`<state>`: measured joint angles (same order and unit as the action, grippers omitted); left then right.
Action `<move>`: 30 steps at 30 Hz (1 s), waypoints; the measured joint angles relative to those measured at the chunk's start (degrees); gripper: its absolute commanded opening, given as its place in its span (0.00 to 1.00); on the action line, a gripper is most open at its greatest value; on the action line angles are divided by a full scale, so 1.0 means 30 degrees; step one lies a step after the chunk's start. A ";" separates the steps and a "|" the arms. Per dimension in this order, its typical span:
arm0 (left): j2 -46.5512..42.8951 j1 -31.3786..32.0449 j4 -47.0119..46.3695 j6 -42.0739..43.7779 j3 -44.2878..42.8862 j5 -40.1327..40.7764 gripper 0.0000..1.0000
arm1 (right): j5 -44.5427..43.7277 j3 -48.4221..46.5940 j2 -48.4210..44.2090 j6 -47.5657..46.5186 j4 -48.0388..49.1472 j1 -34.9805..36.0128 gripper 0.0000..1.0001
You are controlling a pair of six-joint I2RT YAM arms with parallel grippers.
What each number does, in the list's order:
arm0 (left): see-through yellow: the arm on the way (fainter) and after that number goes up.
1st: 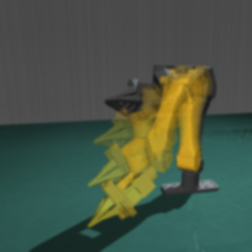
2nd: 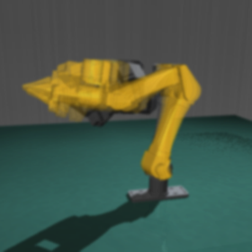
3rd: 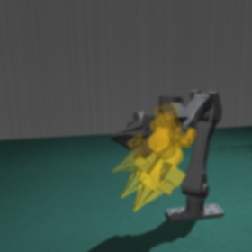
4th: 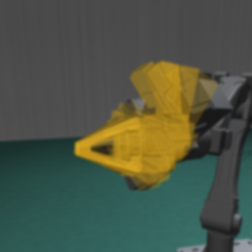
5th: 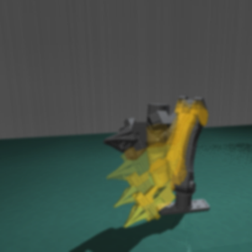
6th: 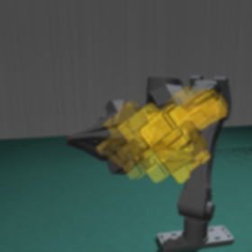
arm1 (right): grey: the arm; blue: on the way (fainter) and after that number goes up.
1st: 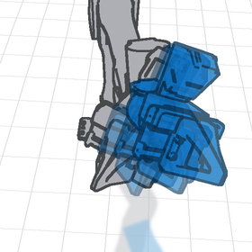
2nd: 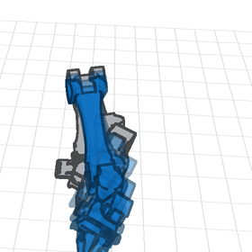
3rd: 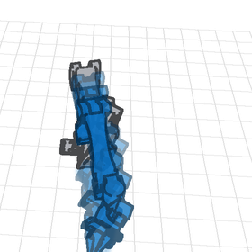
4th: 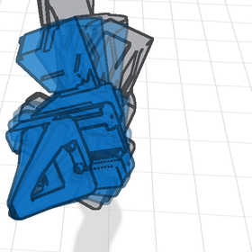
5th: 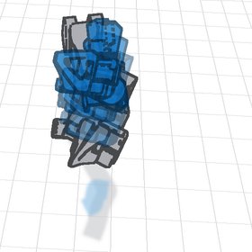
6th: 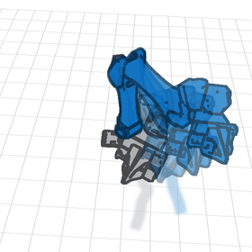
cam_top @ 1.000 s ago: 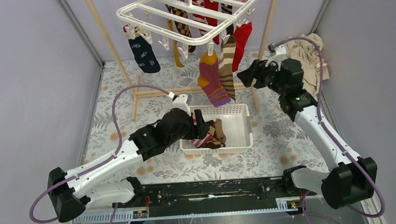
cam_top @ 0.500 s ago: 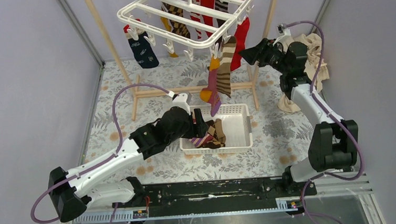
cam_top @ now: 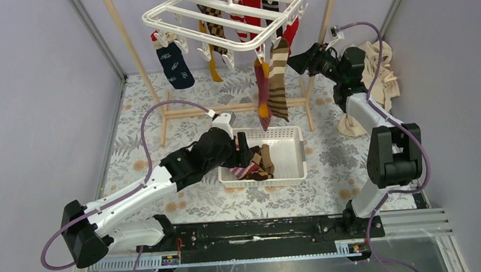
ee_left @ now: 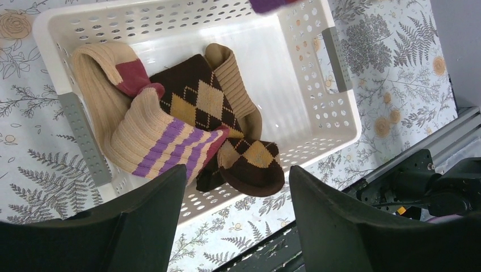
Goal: Remove the socks clipped to the hanger
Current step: Remove the sock from the hanger.
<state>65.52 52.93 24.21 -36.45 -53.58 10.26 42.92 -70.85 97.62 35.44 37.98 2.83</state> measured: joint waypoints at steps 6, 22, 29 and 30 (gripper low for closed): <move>0.0306 -0.0036 -0.0015 0.0044 -0.0022 -0.0299 0.74 | -0.2572 0.3432 -0.3687 -0.1268 -0.1821 0.0000 0.71; 0.0787 -0.0073 -0.0087 0.0029 -0.0066 -0.1202 0.73 | -0.2222 0.5530 -0.9537 -0.2900 -0.4452 0.1523 0.69; 0.0350 -0.0073 -0.0087 -0.0022 -0.0066 -0.1348 0.73 | -0.1814 0.4459 -0.6914 -0.3351 -0.4779 0.2783 0.68; 0.0240 -0.0073 -0.0080 -0.0029 -0.0066 -0.1355 0.73 | -0.1821 0.4226 -0.6601 -0.3402 -0.4816 0.2943 0.65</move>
<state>66.24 52.71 23.97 -36.53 -53.78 6.20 37.45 -58.17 77.82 25.23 23.53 11.66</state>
